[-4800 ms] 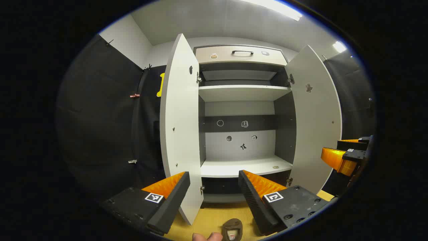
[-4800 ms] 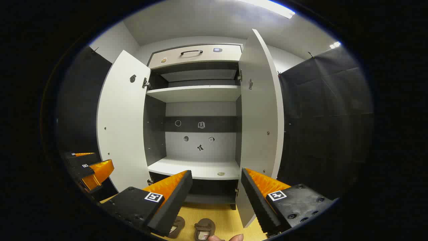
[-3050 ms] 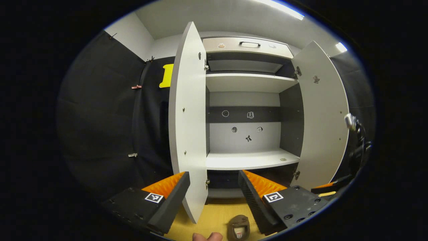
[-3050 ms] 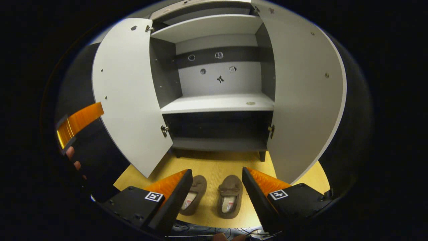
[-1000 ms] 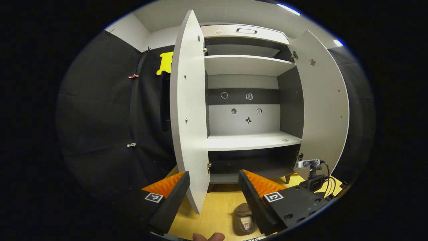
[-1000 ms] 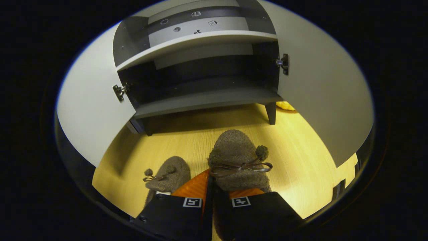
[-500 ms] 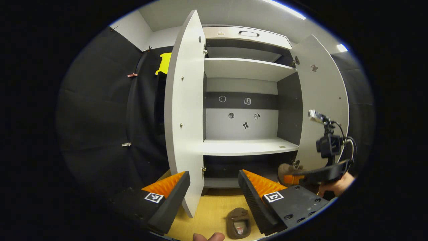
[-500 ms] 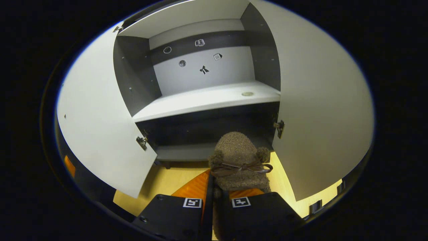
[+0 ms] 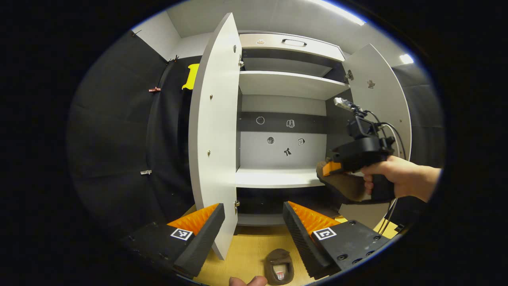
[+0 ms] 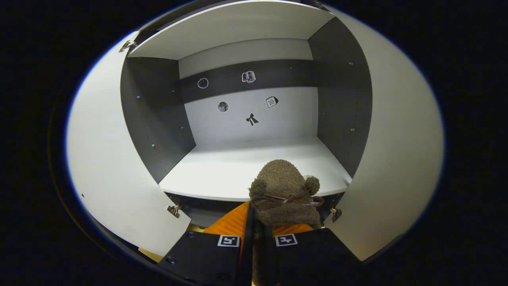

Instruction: Grab one shoe with the right hand and put it into the shoe cabinet, grab the other shoe with the left hand and put it into the shoe cabinet; then close the right door with the right hand and the left door with the left hand.

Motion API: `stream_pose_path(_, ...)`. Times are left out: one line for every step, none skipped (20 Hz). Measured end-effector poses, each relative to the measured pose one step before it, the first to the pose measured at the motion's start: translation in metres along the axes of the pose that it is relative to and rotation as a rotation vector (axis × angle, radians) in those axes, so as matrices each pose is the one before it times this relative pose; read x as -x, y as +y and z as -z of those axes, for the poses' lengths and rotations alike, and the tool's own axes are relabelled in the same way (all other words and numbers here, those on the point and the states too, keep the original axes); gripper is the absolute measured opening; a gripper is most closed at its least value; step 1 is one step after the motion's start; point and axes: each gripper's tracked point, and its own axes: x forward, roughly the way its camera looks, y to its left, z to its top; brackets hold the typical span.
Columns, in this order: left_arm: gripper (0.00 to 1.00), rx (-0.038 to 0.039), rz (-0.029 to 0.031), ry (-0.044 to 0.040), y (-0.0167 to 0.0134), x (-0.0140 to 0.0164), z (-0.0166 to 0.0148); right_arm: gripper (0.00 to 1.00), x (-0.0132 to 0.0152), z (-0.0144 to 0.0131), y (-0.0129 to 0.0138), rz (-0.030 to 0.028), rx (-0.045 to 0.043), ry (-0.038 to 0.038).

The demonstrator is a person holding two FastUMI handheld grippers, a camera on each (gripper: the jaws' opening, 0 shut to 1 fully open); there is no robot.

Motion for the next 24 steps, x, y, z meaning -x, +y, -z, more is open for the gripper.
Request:
stream_pose_path(0.94, 0.00653, 0.00253, 0.00267, -0.00096, -0.00055, 0.00072, 0.18, -0.01323, -0.00885, -0.00063, 0.00289, 0.00679, -0.00606)
stream_pose_path(0.94, 0.00551, 0.00135, 0.00423, -0.00084, -0.00049, 0.00159, 0.18, -0.0123, -0.00653, 0.00004, -0.00133, 0.0014, 0.00563)
stream_pose_path(0.94, 0.00427, 0.00272, 0.00361, -0.00075, -0.00076, 0.00087, 0.18, -0.01251, -0.00584, -0.00005, -0.00184, -0.00386, 0.00642)
stream_pose_path(0.94, 0.00115, 0.0, 0.00241, -0.00037, 0.00006, 0.00125, 0.18, -0.01181, -0.00581, -0.00106, 0.00261, -0.00624, 0.00686)
stream_pose_path(0.94, -0.00111, -0.00309, 0.00109, 0.00041, 0.00006, 0.00025, 0.18, -0.01231, -0.00702, -0.00208, 0.0049, -0.00341, 0.00849)
stream_pose_path(0.94, -0.00201, -0.00468, 0.00282, 0.00058, 0.0001, 0.00102, 0.18, -0.01229, -0.00685, -0.00317, 0.00993, -0.00108, 0.00327)
stream_pose_path(0.94, 0.00001, -0.00557, 0.00238, 0.00115, 0.00039, 0.00007, 0.18, -0.01338, -0.00638, -0.0047, 0.01761, 0.00625, 0.00272)
stream_pose_path(0.94, 0.00245, -0.00474, 0.00344, 0.00086, 0.00083, 0.00114, 0.17, -0.01092, -0.00665, -0.00498, 0.01922, 0.00138, -0.00133)
stream_pose_path(0.94, 0.00375, -0.00686, 0.00171, 0.00127, 0.00081, 0.00024, 0.18, -0.01038, -0.00619, -0.00281, 0.0108, 0.00354, 0.00093)
stream_pose_path(0.94, 0.00306, -0.00427, 0.00065, 0.0008, 0.00049, 0.00079, 0.18, -0.00926, -0.00646, -0.00116, 0.00184, -0.00448, -0.00435)
stream_pose_path(0.94, -0.0019, -0.00462, 0.00439, 0.00068, 0.00056, 0.00159, 0.17, -0.01008, -0.00427, 0.00039, -0.00256, -0.01102, 0.00237)
stream_pose_path(0.94, -0.00571, -0.00638, 0.0039, 0.0018, 0.00027, 0.0016, 0.17, -0.00855, -0.0027, -0.00027, -0.00049, -0.01045, 0.00587)
stream_pose_path(0.94, -0.00715, -0.00503, 0.00166, 0.00079, 0.00052, 0.00072, 0.17, -0.0081, -0.00108, -0.00166, 0.00493, -0.0046, 0.00012)
stream_pose_path(0.94, -0.00528, -0.0029, 0.00149, 0.00003, 0.00015, 0.00119, 0.17, -0.00668, 0.00043, -0.00233, 0.00696, 0.00438, 0.00617)
stream_pose_path(0.94, -0.00164, -0.00043, 0.00254, 0.00014, 0.00021, 0.00064, 0.17, -0.00681, 0.00189, -0.00092, 0.00456, 0.00444, 0.00571)
stream_pose_path(0.94, 0.00034, -0.00102, 0.00432, -0.00022, 0.00048, 0.00112, 0.17, -0.00511, 0.00242, 0.0, -0.00123, 0.00059, 0.00768)
stream_pose_path(0.94, 0.00212, -0.00152, 0.0029, -0.00004, 0.00058, 0.00077, 0.18, -0.00485, 0.00184, -0.00043, 0.00309, 0.00216, 0.004)
stream_pose_path(0.94, 0.00359, -0.00047, 0.0022, -0.00038, 0.0006, 0.00095, 0.17, -0.00282, 0.00065, 0.00037, 0.00009, 0.00428, -0.00135)
stream_pose_path(0.94, 0.00439, 0.00016, 0.00294, -0.00015, -0.00008, 0.00098, 0.17, -0.00276, -0.00028, 0.00166, -0.00062, 0.00583, -0.00574)
stream_pose_path(0.94, 0.00472, 0.00119, 0.00333, -0.0006, 0.00054, 0.00076, 0.17, -0.00151, 0.00006, 0.00035, 0.0055, 0.00504, -0.00229)
stream_pose_path(0.94, 0.00512, 0.00304, 0.00144, -0.00072, 0.00025, -0.00003, 0.17, -0.00101, 0.0019, 0.00089, 0.00281, 0.00051, 0.00579)
stream_pose_path(0.94, 0.00467, 0.00541, -0.00165, -0.00149, -0.00004, -0.00102, 0.11, -0.00023, 0.00336, 0.00108, 0.0001, 0.00296, 0.0126)
stream_pose_path(0.94, 0.00233, 0.00329, -0.00471, -0.00104, -0.00018, -0.00191, 0.21, 0.00282, 0.00298, 0.00208, -0.00622, 0.007, 0.01175)
stream_pose_path(0.94, -0.00091, 0.00253, -0.00537, -0.00049, 0.00067, -0.001, 0.22, 0.00283, 0.00195, 0.00055, 0.00355, 0.00982, 0.0082)
